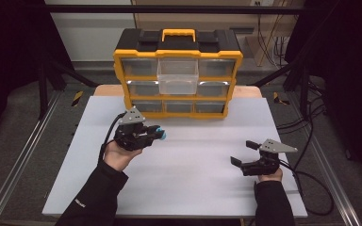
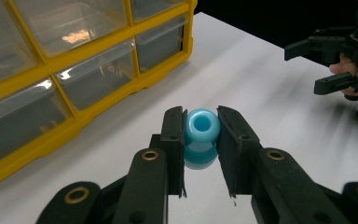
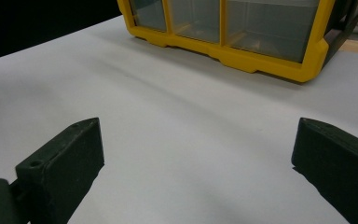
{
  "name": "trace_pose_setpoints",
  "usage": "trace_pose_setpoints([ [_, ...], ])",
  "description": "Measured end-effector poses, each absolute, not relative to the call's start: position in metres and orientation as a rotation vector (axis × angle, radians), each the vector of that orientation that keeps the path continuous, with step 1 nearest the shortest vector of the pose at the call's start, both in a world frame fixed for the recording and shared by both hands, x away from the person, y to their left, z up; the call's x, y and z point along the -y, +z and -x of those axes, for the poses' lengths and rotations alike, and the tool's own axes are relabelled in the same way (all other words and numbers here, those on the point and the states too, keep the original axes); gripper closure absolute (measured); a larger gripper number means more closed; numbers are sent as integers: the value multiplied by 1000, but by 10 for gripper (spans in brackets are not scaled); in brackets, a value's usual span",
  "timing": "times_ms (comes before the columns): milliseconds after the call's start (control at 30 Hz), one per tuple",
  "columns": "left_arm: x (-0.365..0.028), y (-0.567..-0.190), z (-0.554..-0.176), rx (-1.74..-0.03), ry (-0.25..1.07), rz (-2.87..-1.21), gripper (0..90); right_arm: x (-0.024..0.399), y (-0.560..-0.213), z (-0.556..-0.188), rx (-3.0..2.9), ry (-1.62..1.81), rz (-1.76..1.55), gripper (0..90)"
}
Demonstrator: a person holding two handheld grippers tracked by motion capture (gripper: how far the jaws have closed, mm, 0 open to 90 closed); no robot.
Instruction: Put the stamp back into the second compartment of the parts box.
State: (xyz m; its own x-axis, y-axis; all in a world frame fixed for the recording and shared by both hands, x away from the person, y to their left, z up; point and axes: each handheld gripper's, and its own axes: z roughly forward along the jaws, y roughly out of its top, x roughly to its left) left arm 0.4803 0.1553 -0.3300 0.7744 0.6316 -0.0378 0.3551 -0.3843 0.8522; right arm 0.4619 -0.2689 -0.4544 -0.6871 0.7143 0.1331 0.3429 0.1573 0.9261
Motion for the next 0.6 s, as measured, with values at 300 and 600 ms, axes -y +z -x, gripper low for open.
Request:
trace_pose_setpoints([
  [300,-155,-318,-481,-730,375,-2011,725,269,-454,-462,-2103,1540,-1012,26],
  [600,-155,-303,-483,-723,400,-2011,725,269,-454,-462,-2103,1542,-1014,26],
])
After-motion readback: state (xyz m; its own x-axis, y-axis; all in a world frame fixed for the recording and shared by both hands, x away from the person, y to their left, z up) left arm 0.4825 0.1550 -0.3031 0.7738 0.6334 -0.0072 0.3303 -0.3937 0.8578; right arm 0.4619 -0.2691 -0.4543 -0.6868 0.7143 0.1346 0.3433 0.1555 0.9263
